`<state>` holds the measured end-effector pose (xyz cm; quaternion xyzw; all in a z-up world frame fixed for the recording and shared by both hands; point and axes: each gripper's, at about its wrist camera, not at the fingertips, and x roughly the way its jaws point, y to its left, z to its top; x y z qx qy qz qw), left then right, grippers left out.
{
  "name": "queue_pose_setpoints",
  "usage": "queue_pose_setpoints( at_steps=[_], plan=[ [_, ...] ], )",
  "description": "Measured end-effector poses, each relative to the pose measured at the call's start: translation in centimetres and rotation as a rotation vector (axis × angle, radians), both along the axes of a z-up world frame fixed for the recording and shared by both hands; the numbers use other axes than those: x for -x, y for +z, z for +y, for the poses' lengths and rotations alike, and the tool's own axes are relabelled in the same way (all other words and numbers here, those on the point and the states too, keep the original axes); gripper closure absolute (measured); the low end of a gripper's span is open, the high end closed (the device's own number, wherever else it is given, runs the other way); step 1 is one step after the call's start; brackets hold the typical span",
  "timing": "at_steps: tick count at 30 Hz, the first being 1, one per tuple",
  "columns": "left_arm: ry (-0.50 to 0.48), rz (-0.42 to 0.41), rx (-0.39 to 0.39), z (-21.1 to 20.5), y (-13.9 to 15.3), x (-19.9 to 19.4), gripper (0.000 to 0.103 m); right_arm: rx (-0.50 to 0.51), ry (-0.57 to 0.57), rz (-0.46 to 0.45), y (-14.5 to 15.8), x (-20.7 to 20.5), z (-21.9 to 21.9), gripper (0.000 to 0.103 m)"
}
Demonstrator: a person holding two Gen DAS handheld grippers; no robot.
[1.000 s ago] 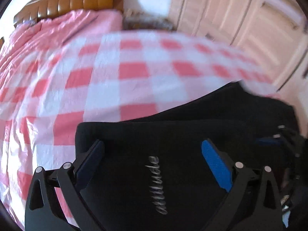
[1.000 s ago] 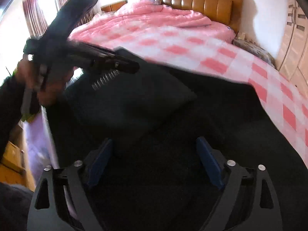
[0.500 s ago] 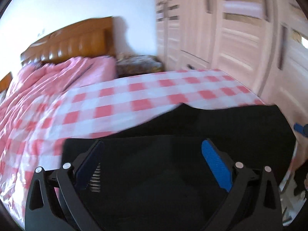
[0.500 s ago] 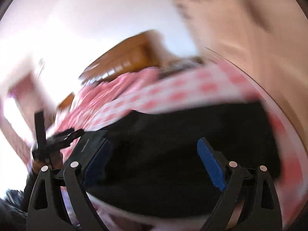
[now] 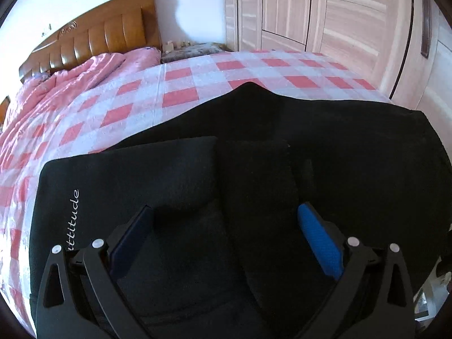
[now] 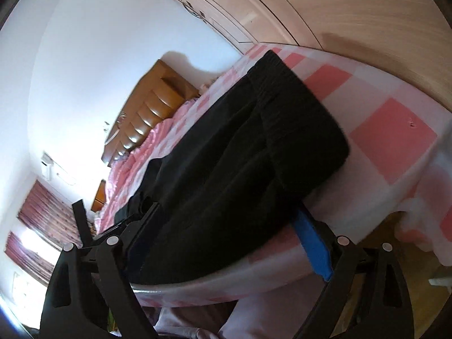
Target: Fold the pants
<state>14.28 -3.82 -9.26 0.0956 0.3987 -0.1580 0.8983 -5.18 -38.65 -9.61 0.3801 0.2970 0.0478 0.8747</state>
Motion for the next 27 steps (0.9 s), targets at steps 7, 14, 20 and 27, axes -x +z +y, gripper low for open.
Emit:
queue_pose_setpoints(
  at_steps=[7, 14, 20, 27],
  plan=[
    [0.001, -0.001, 0.01, 0.0, 0.1, 0.3, 0.001, 0.017, 0.0, 0.104, 0.6, -1.8, 1.4, 0.013],
    [-0.002, 0.001, 0.014, -0.1, 0.1, 0.4, 0.001, 0.036, -0.074, 0.139, -0.5, -2.7, 1.8, 0.066],
    [-0.005, 0.019, 0.018, -0.1, 0.3, 0.3, 0.001, -0.061, -0.113, -0.022, -0.9, -1.1, 0.5, 0.077],
    [0.027, -0.036, 0.132, 3.6, 6.0, 1.0, 0.002, 0.279, -0.043, -0.187, 6.4, -2.9, 5.3, 0.08]
  ],
)
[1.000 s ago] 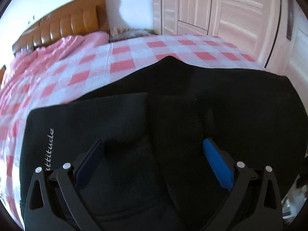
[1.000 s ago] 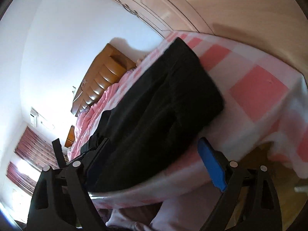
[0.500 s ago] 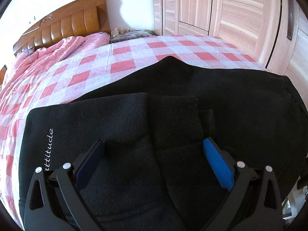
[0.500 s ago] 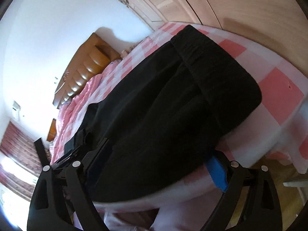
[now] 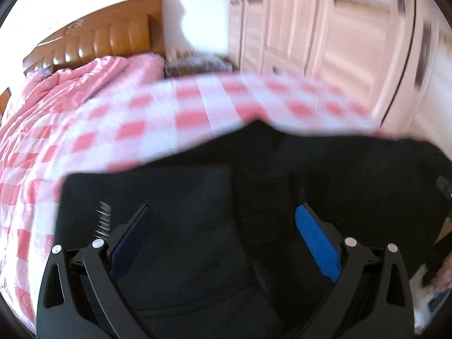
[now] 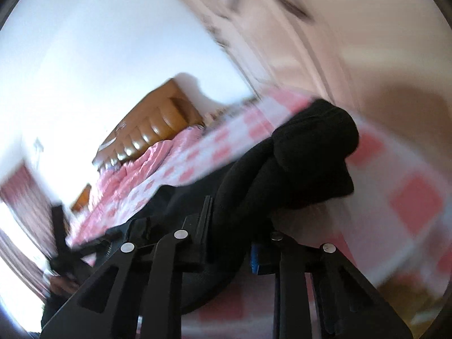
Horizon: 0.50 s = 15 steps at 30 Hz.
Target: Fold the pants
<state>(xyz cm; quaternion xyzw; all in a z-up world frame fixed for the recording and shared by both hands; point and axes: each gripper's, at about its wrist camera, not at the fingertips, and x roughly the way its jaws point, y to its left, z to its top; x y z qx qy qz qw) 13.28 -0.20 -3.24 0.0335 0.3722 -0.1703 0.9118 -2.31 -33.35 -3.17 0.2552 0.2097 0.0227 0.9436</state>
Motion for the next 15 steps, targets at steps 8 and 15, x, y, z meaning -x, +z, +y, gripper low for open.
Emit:
queue_pose_setpoints(
  at_steps=[8, 15],
  plan=[
    [0.138, -0.059, 0.119, 9.6, 5.2, -0.4, 0.002, 0.431, 0.289, -0.139, 6.6, -5.5, 16.2, 0.084],
    [0.261, 0.06, 0.243, 18.9, 1.4, 1.1, 0.002, 0.788, 0.602, 0.012, -1.1, -7.3, 30.8, 0.087]
  ],
)
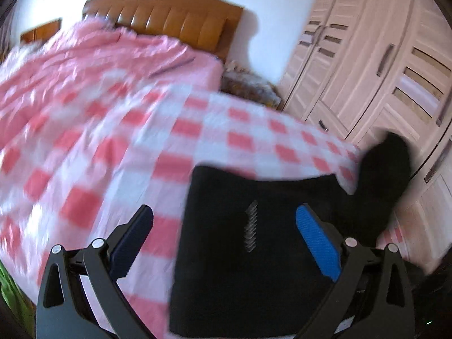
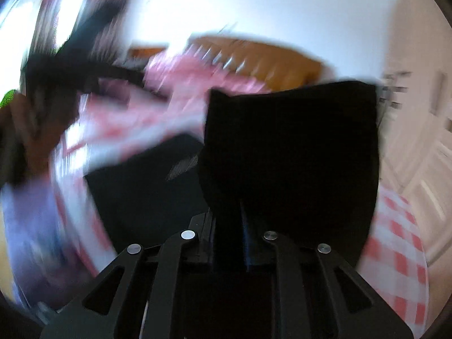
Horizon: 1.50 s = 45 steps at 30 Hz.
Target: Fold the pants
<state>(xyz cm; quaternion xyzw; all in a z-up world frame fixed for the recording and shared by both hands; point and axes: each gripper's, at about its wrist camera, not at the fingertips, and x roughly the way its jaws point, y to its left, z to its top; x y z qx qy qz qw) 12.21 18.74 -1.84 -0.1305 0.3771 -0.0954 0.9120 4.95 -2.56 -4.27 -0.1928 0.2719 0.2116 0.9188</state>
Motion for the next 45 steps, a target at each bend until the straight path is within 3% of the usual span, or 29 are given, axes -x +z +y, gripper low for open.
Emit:
queue_pose_setpoints(
  at_steps=[1, 3, 8, 11, 15, 18, 19, 20, 21, 22, 23, 25, 26, 27, 30, 33, 36, 39, 41, 45],
  plan=[
    [-0.007, 0.016, 0.022, 0.7, -0.7, 0.4, 0.002, 0.051, 0.01, 0.005, -1.9, 0.0, 1.0, 0.087],
    [-0.041, 0.046, 0.088, 1.5, -1.9, 0.9, 0.002, 0.144, 0.019, -0.072, -2.9, 0.7, 2.3, 0.087],
    [-0.214, 0.119, 0.285, -0.6, -3.1, 0.3, 0.002, 0.183, 0.009, -0.131, -3.0, 1.3, 2.2, 0.088],
    [-0.323, 0.21, 0.252, -4.4, -3.7, -1.2, 0.002, 0.206, 0.003, -0.172, -3.2, 2.0, 3.1, 0.088],
    [-0.364, 0.32, 0.176, -8.0, -5.4, -3.5, 0.002, 0.175, -0.004, -0.207, -2.4, 2.3, 2.6, 0.089],
    [-0.375, 0.336, 0.228, -8.9, -5.1, -4.8, 0.003, 0.171, -0.002, -0.226, -2.4, 2.4, 2.5, 0.089],
    [-0.391, 0.347, 0.263, -9.2, -5.1, -5.3, 0.007, 0.171, 0.0, -0.227, -2.6, 2.4, 2.7, 0.089],
    [-0.403, 0.363, 0.275, -9.8, -5.2, -5.7, 0.027, 0.171, 0.002, -0.226, -2.6, 2.3, 2.7, 0.089],
    [-0.399, 0.379, 0.263, -10.2, -5.3, -6.0, 0.037, 0.171, 0.004, -0.223, -2.7, 2.3, 2.7, 0.088],
    [-0.391, 0.401, 0.258, -10.9, -5.6, -6.2, 0.056, 0.167, 0.008, -0.217, -2.6, 2.2, 2.6, 0.086],
    [-0.396, 0.397, 0.269, -11.0, -5.5, -6.3, 0.065, 0.162, 0.012, -0.204, -2.5, 2.1, 2.3, 0.084],
    [-0.379, 0.35, 0.235, -11.3, -4.7, -5.9, 0.07, 0.124, 0.025, -0.168, -1.9, 2.5, 1.1, 0.053],
    [-0.367, 0.33, 0.23, -11.4, -3.9, -5.4, 0.072, 0.097, 0.009, -0.176, -1.5, 2.9, 0.2, 0.018],
    [-0.359, 0.309, 0.232, -11.4, -3.0, -4.7, 0.072, 0.069, -0.021, -0.201, -0.9, 3.6, -1.0, 0.009],
    [-0.36, 0.254, 0.236, -11.9, -0.2, -3.8, 0.074, -0.027, -0.11, -0.24, 0.4, 5.9, -6.1, 0.009],
    [-0.383, 0.204, 0.237, -13.6, 3.2, -3.0, 0.074, -0.117, -0.181, -0.153, -0.9, 7.5, -11.4, 0.009],
    [-0.401, 0.155, 0.235, -16.0, 6.1, -2.6, 0.075, -0.155, -0.239, -0.029, -3.1, 7.4, -13.6, 0.009],
    [-0.4, 0.127, 0.247, -17.4, 7.7, -2.5, 0.076, -0.167, -0.253, -0.054, -2.7, 7.8, -13.3, 0.009],
    [-0.391, 0.106, 0.258, -17.0, 8.7, -2.0, 0.077, -0.13, -0.283, -0.104, -2.0, 7.3, -12.6, 0.009],
    [-0.323, 0.046, 0.297, -12.2, 9.6, -0.2, 0.077, 0.028, -0.316, -0.09, -3.3, 5.8, -10.4, 0.009]
  ],
)
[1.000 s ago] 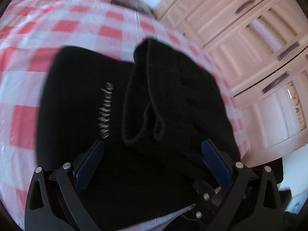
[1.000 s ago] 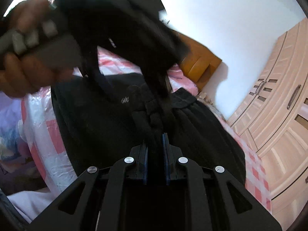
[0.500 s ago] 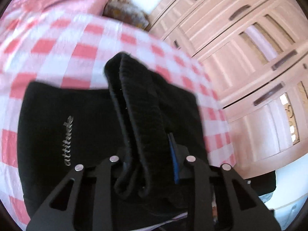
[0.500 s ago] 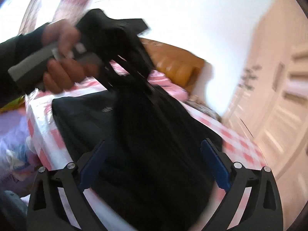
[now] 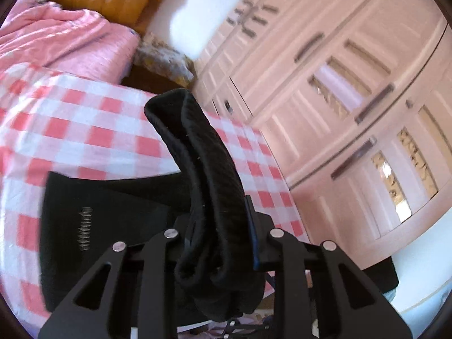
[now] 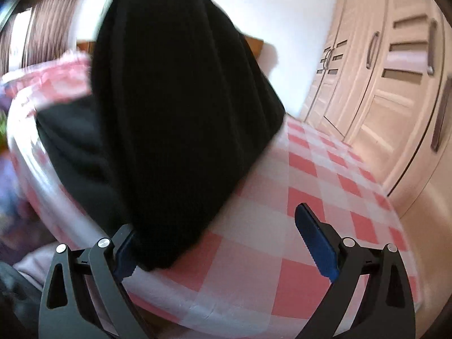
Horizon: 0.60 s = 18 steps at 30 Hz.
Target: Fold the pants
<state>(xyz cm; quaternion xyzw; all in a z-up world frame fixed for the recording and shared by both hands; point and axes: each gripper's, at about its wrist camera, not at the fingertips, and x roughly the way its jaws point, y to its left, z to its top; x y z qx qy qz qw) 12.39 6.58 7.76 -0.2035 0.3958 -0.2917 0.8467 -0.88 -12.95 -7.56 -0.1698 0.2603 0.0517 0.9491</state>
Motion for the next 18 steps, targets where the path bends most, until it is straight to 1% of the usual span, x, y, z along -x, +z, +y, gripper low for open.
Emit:
queue_pose_setpoints(
  at_steps=[2, 3, 4, 6, 8, 9, 10, 11, 12, 13, 14, 15, 18],
  plan=[
    [0.058, -0.009, 0.023, 4.4, -0.6, 1.4, 0.077, 0.025, 0.009, -0.047, 0.2, 0.9, 0.2, 0.009],
    [0.081, -0.003, 0.031, 6.3, -1.5, 1.9, 0.077, 0.049, 0.016, -0.08, 0.5, 1.1, 0.6, 0.009],
    [0.113, 0.023, 0.042, 8.6, -3.2, 2.2, 0.077, 0.067, 0.022, -0.097, 0.3, 1.3, 1.0, 0.009],
    [0.188, 0.104, 0.056, 12.3, -8.4, 2.2, 0.077, 0.103, 0.043, -0.105, 0.0, 1.1, 1.7, 0.008],
    [0.207, 0.18, 0.083, 14.0, -13.1, 1.8, 0.077, 0.136, 0.053, -0.067, -1.2, 0.5, 2.5, 0.008],
    [0.21, 0.195, 0.097, 14.5, -15.1, 1.7, 0.077, 0.128, 0.05, -0.07, -1.3, 0.5, 2.3, 0.008],
    [0.205, 0.172, 0.155, 15.1, -16.4, 2.0, 0.077, 0.117, 0.051, -0.063, -1.3, 0.4, 2.1, 0.008],
    [0.201, 0.152, 0.201, 15.6, -16.6, 2.3, 0.077, 0.117, 0.053, -0.056, -1.2, 0.3, 2.0, 0.008],
    [0.204, 0.147, 0.214, 15.7, -16.5, 2.4, 0.077, 0.121, 0.056, -0.054, -1.2, 0.3, 1.9, 0.008],
    [0.206, 0.128, 0.204, 15.5, -16.1, 2.6, 0.077, 0.125, 0.055, -0.054, -1.2, 0.3, 2.0, 0.008],
    [0.206, 0.109, 0.167, 15.0, -15.5, 2.6, 0.077, 0.128, 0.053, -0.053, -1.4, 0.4, 2.1, 0.008],
    [0.207, 0.102, 0.148, 14.7, -15.2, 2.7, 0.077, 0.126, 0.052, -0.05, -1.5, 0.3, 2.1, 0.008],
    [0.205, 0.058, 0.118, 14.2, -13.4, 3.6, 0.077, 0.124, 0.044, -0.041, -1.5, 0.5, 2.3, 0.008]
  ],
)
